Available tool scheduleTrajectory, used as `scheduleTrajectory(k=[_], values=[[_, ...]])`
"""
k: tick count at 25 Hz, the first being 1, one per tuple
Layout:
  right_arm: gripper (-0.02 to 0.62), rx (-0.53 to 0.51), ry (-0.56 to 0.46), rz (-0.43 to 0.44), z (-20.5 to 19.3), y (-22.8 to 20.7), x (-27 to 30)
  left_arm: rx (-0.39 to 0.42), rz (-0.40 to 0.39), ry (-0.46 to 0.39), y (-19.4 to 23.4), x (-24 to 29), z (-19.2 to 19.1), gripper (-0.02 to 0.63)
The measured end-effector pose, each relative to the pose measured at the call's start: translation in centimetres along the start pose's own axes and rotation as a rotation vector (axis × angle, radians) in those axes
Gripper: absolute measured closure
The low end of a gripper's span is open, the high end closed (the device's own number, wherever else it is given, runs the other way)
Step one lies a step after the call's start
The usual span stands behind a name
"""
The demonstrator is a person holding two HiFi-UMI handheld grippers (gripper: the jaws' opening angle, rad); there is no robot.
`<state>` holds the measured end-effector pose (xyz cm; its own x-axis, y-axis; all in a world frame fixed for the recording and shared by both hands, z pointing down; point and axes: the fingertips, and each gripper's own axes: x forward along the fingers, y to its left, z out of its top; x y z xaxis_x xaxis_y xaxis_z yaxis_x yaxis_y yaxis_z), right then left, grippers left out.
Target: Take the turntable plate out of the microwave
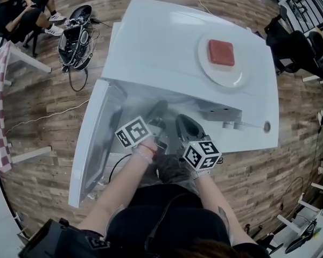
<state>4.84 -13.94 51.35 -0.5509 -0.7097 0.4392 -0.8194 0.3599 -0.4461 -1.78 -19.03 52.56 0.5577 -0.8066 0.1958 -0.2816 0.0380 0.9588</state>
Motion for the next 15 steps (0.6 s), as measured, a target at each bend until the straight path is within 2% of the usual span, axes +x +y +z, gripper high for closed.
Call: scheduleTrajectory(k=[2,5,10,15], values=[[0.574,-0.013,0.009,0.000,-0.2,-0.2,0.1,-0.046,0.014,-0.012,0.4,0.1,0.1,0.499],[0.571,0.011,0.016,0.001,-0.4,-0.6,0.6,-0.062,0.037,-0.016,0.8,0.4,0.2,0.500],[0.555,-0.040,0.043,0.021,-0.6,0.1,1.1,-0.104,0.085,-0.027,1.1,0.5,0.2,0.500],[0.555,0.012,0.029,0.016,-0.7,-0.2,1.1,-0.185,0.082,-0.049,1.2,0.2,0.2,0.527]])
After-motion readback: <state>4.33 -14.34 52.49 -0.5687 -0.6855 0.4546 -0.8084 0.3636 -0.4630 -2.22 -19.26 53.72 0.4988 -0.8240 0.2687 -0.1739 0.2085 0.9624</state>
